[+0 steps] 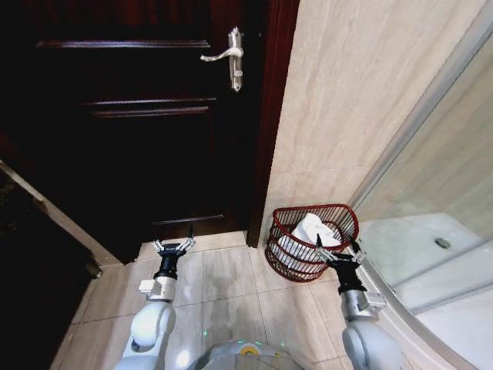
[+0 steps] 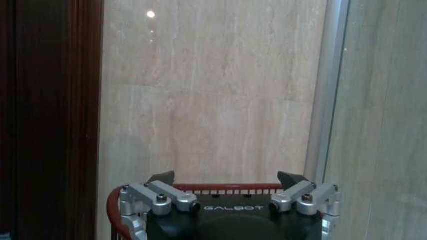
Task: Discard the used towel into the hamper.
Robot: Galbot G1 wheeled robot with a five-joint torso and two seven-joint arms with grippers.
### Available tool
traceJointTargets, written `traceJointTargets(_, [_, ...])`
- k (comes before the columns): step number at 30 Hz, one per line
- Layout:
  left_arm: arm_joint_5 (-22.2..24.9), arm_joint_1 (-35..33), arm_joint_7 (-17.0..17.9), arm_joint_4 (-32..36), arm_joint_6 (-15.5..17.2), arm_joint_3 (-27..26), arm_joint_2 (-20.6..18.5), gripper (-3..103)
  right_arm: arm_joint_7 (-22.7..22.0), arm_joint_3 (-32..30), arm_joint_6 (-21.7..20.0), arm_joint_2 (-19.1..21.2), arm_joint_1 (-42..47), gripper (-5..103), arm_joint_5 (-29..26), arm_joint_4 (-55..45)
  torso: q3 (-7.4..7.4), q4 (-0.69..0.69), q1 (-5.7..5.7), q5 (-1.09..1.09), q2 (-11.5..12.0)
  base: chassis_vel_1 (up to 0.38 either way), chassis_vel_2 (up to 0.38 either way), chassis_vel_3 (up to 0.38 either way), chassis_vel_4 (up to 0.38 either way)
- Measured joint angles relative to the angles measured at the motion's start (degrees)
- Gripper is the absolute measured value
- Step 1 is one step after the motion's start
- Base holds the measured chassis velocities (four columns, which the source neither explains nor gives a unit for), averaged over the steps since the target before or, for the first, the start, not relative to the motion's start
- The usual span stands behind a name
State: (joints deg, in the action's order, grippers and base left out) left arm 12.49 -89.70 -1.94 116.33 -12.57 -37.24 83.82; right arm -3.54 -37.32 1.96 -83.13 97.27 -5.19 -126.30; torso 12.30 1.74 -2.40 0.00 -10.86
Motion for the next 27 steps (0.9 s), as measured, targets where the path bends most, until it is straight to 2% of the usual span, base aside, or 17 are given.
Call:
traceJointTargets(17, [-1.34,-1.34,0.85,0.25,-1.58,-0.2,0.41,100,-0.16,1.34,1.49,1.5,2.82,100,-0.36,-0.09,0.01,0.0,-0.01,0.01,0.01,0.0,0.0,0.0,0.0])
traceJointTargets(27, [-1.25,-1.56,1.09,0.77,-2.24,-0.2,0.39,100,-0.46,1.17,2.2,1.82,4.27,100,-0.71,-0.57,0.0,0.0,-0.01,0.01,0.01,0.084,-0.089,-0.084,0.075])
